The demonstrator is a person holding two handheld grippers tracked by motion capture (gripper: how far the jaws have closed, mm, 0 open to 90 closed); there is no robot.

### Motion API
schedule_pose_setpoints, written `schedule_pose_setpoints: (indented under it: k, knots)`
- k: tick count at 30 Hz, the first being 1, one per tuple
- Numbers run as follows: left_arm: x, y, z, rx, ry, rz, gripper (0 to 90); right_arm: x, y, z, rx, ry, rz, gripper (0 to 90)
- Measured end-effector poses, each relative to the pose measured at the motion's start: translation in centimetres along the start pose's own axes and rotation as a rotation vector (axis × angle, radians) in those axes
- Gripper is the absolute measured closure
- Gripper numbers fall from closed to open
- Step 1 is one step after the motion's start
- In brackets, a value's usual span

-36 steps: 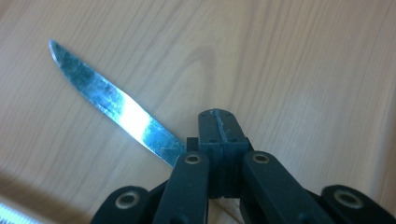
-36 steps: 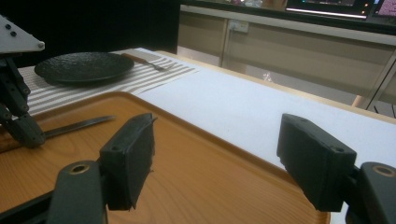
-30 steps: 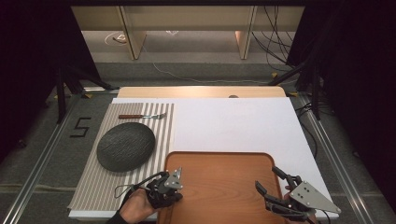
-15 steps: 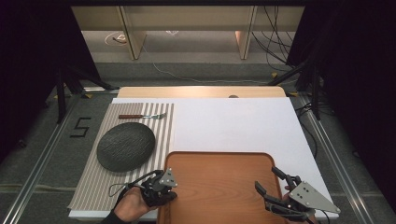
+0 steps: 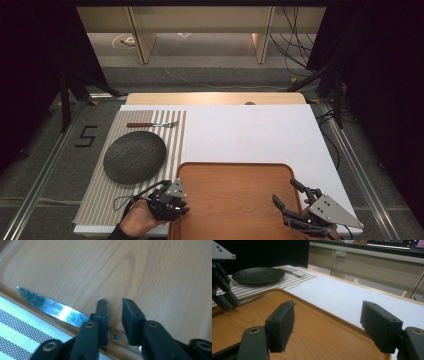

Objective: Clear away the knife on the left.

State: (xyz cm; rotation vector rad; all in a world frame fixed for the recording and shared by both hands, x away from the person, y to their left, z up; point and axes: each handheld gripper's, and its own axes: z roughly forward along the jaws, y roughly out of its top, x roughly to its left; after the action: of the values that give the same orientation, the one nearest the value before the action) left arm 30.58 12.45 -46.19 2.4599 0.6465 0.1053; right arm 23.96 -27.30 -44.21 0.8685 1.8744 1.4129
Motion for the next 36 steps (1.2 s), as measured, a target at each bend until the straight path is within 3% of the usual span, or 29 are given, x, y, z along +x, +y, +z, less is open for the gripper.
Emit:
schedule_pose_setpoints:
  k: [2, 3, 4, 7, 8, 11, 12, 13, 17, 21, 22, 24, 29, 30, 31, 32, 36]
  knots:
    - [0.0, 0.1, -0.2, -0.022, 0.003, -0.010, 56.7, 0.0, 0.0, 0.0, 0.001, 0.002, 0.001, 28.6]
    - [0.0, 0.1, -0.3, -0.037, -0.002, -0.016, 56.7, 0.0, 0.0, 0.0, 0.001, 0.002, 0.001, 28.6]
    - [0.1, 0.2, -0.5, -0.067, -0.001, -0.035, 47.1, 0.1, 0.0, 0.0, 0.001, 0.002, 0.001, 28.6]
    - [0.2, 0.2, -0.7, -0.091, 0.009, -0.045, 41.6, 0.0, 0.0, 0.0, 0.002, 0.002, 0.001, 28.6]
    - [0.2, 0.2, -0.9, -0.133, 0.012, -0.051, 38.9, 0.0, 0.0, 0.0, 0.001, 0.002, 0.001, 28.6]
    - [0.2, 0.3, -1.2, -0.170, 0.022, -0.056, 33.1, 0.1, 0.0, 0.0, 0.000, 0.003, 0.003, 28.6]
    - [0.2, 0.3, -1.5, -0.208, 0.036, -0.063, 31.7, 0.1, 0.0, 0.0, 0.000, 0.003, 0.003, 28.6]
    - [0.2, 0.3, -1.5, -0.208, 0.036, -0.063, 31.3, 0.1, 0.0, 0.0, -0.001, 0.003, 0.003, 28.6]
    - [0.4, 0.0, -2.4, -0.336, 0.041, -0.079, 27.9, 0.0, 0.0, 0.0, 0.000, 0.003, 0.002, 28.6]
    - [0.3, -0.2, -2.7, -0.389, 0.037, -0.074, 25.0, 0.1, 0.0, 0.0, 0.000, 0.004, 0.004, 28.6]
    - [0.2, -0.4, -3.0, -0.437, 0.030, -0.070, 24.4, 0.0, 0.0, 0.0, -0.002, 0.004, 0.003, 28.6]
    - [0.1, -0.6, -3.3, -0.480, 0.024, -0.063, 24.1, 0.0, 0.0, 0.0, -0.003, 0.005, 0.005, 28.6]
    - [-0.1, -1.1, -3.5, -0.545, 0.028, -0.046, 21.8, 0.0, 0.0, 0.0, -0.001, 0.007, 0.007, 28.6]
    - [-0.1, -1.4, -3.7, -0.581, 0.026, -0.045, 21.2, 0.1, 0.0, 0.0, -0.001, 0.005, 0.006, 28.6]
    - [-0.1, -1.4, -3.7, -0.581, 0.026, -0.045, 21.1, 0.1, 0.0, 0.0, -0.001, 0.005, 0.005, 28.6]
    - [-0.2, -1.7, -3.9, -0.627, 0.027, -0.050, 20.8, 0.1, 0.0, 0.0, -0.001, 0.005, 0.008, 28.6]
    - [-0.3, -2.2, -4.2, -0.679, 0.023, -0.061, 19.6, 0.1, 0.0, 0.0, 0.001, 0.006, 0.006, 28.6]
